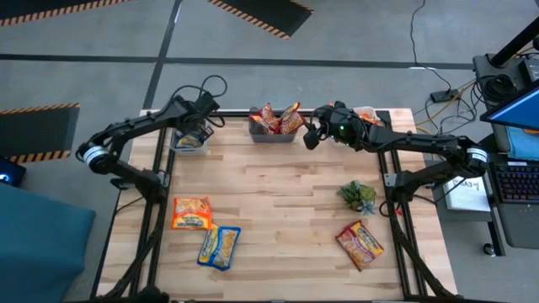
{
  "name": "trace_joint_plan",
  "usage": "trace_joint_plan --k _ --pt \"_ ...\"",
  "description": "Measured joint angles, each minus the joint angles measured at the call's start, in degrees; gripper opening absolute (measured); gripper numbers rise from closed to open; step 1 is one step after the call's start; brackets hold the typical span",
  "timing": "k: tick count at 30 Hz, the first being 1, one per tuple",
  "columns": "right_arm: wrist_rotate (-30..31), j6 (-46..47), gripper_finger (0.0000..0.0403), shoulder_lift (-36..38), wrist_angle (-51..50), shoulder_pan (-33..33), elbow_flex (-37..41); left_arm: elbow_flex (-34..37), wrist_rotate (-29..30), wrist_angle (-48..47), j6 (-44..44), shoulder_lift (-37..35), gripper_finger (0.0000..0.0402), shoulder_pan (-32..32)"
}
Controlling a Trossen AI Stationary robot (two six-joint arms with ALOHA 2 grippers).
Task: Sort Maruchan noodles
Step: Put the blue noodle pack into the gray bin, then put the red noodle pack into the black bin
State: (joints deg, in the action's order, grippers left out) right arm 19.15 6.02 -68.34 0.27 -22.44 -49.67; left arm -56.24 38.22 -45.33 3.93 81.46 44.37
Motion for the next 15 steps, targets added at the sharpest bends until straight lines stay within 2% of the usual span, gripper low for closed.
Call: trace_joint_plan --k 5,10,12,15 --pt "-1.15 0.02 0.0215 -0.02 0.00 0.00 0.00 -2.24 0.05 -2.89 -0.17 0.53 0.0103 -0.08" --pt "-1.73 1.91 0.0215 0.03 -0.26 0.03 0.00 -4.86 -0.44 -7.23 -2.01 -2.13 0.0149 -1.66" --pt "-5.10 3.65 0.0215 0.23 -1.22 0.11 0.00 -5.36 -1.85 -8.35 -2.97 -4.21 0.0162 -3.02" --pt "-17.51 7.34 0.0215 0.42 -1.79 0.17 0.00 -5.38 -5.69 -8.34 -4.10 -8.25 0.0176 -5.82"
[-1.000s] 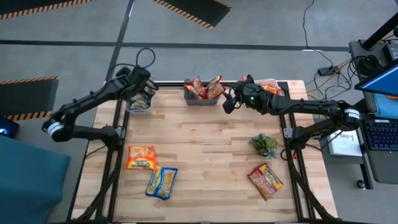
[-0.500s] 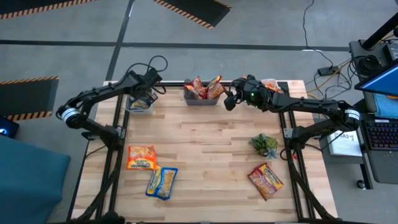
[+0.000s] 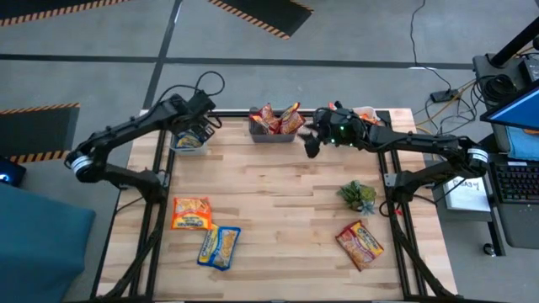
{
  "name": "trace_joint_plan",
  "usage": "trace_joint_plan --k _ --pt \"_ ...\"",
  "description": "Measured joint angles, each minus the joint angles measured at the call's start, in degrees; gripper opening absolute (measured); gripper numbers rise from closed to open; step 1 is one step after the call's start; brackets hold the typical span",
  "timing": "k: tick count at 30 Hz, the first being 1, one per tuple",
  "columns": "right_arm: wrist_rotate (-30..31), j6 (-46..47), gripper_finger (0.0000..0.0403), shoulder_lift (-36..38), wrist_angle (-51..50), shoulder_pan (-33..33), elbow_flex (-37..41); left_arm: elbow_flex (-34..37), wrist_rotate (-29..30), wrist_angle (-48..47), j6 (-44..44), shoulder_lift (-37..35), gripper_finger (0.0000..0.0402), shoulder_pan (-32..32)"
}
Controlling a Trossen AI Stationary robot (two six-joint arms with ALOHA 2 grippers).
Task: Sort Maruchan noodles
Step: Put the red noodle pack into the black bin
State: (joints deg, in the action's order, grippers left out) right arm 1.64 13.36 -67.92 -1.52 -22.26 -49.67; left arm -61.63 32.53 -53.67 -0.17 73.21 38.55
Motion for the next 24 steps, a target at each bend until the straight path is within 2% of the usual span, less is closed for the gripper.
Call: trace_joint_plan --k 4,6,9,12,20,24 --pt "-20.38 6.67 0.0215 0.00 0.42 1.54 -0.41 0.34 -5.78 1.31 -3.19 -5.61 0.0182 -5.37" --pt "-25.31 11.45 0.0215 -0.02 0.18 3.82 -1.75 0.84 -7.56 3.78 -5.07 -8.05 0.0182 -9.27" --pt "-26.13 15.94 0.0215 -0.52 -3.75 9.10 -5.44 2.51 -8.28 9.61 -6.32 -10.86 0.0183 -16.69" --pt "-25.99 19.16 0.0214 -1.87 -13.66 14.77 -11.05 4.94 -8.30 16.51 -7.31 -12.78 0.0183 -24.98" --pt "-25.71 34.79 0.0214 -9.94 -48.91 28.92 -25.06 8.97 -7.73 32.15 -9.39 -12.29 0.0183 -44.99" --pt "-26.22 36.66 0.0214 -14.68 -65.06 37.15 -27.65 9.09 -6.93 35.19 -9.42 -10.61 0.0183 -51.48"
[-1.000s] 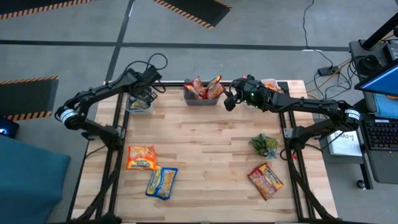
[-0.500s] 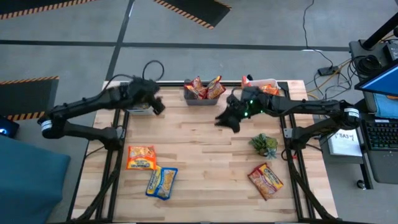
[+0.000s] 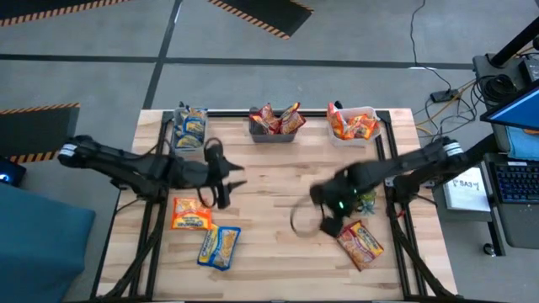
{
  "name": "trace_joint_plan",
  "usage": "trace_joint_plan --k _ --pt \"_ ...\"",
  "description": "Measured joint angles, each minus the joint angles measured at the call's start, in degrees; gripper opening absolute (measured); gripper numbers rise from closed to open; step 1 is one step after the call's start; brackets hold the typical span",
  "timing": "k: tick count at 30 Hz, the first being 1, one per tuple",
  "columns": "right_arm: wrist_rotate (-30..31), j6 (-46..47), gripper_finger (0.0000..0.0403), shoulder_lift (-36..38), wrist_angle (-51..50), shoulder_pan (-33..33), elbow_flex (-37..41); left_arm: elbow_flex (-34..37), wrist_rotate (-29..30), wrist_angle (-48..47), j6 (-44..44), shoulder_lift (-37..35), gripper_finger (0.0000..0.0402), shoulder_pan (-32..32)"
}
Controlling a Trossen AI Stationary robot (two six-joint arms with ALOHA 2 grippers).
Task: Sort Maruchan noodles
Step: Put the red noodle pack into the black bin
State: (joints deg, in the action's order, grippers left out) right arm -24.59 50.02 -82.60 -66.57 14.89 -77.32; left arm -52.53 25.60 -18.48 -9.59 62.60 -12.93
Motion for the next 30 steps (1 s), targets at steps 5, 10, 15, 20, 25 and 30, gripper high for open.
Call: trace_joint_plan --k 5,10,15,20,25,30 --pt "-5.44 0.17 0.0186 -5.78 -7.27 11.38 2.10 0.00 3.64 1.25 -0.53 2.19 0.0183 -4.42" --pt "-6.94 -4.76 0.0117 -12.68 -7.09 21.43 2.82 0.00 3.94 2.10 -2.01 4.10 0.0183 -5.45" --pt "-3.51 -8.06 0.0028 -19.52 -8.13 25.39 2.84 0.00 3.96 2.98 -2.33 5.90 0.0183 -5.53" --pt "4.54 -10.70 0.0010 -23.64 -7.91 25.33 2.90 0.00 3.96 3.66 -2.34 6.90 0.0183 -5.53" --pt "11.69 -11.63 0.0009 -25.68 -6.22 24.36 2.69 0.00 3.94 3.69 -2.53 7.09 0.0183 -5.53" --pt "31.83 -11.12 0.0008 -26.18 -2.60 21.15 -1.13 0.00 3.99 3.88 -1.98 7.09 0.0183 -5.53"
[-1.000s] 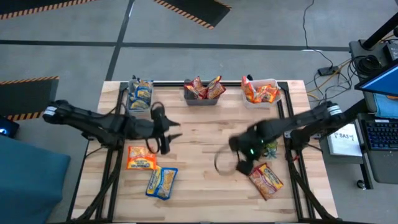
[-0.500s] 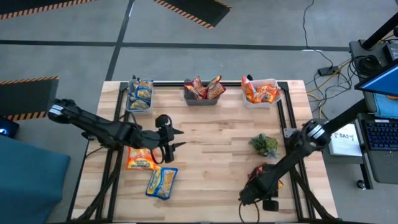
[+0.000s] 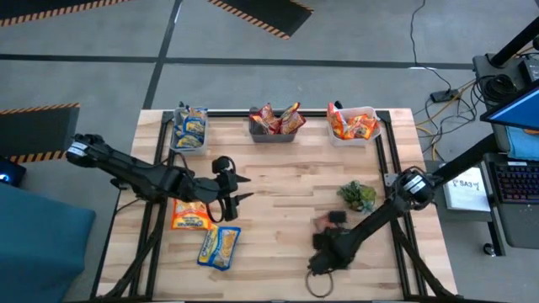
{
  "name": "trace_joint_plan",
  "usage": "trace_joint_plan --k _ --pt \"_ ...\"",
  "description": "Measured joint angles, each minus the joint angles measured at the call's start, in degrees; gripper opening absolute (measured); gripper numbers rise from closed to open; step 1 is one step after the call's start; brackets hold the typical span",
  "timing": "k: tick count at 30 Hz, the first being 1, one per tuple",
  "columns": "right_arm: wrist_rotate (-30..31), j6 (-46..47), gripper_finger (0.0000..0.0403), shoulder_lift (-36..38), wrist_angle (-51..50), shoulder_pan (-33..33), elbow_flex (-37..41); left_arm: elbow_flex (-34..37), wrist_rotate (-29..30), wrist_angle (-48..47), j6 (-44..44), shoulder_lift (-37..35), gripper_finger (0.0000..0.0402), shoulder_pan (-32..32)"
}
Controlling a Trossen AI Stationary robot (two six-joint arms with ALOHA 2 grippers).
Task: Sort Maruchan noodles
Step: Put the red noodle pack into the black bin
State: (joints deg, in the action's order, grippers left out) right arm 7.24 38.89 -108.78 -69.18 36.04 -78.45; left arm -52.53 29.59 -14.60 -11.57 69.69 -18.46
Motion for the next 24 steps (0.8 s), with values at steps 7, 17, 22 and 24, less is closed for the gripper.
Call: trace_joint_plan --k 7,17,22,24 --pt "29.18 -10.81 0.0008 1.17 4.43 -7.44 -9.58 0.04 2.05 0.16 0.52 0.11 0.0183 0.02" --pt "26.17 -22.97 0.0008 9.84 14.38 -13.09 -5.61 0.61 1.06 0.48 0.35 5.30 0.0183 0.00" --pt "13.48 -25.96 0.0008 17.63 24.53 -13.40 3.83 0.64 -0.81 3.83 2.18 10.96 0.0181 0.02" --pt "9.06 -26.80 0.0008 20.99 29.81 -13.31 8.61 0.66 -3.91 8.14 4.61 13.88 0.0175 0.13"
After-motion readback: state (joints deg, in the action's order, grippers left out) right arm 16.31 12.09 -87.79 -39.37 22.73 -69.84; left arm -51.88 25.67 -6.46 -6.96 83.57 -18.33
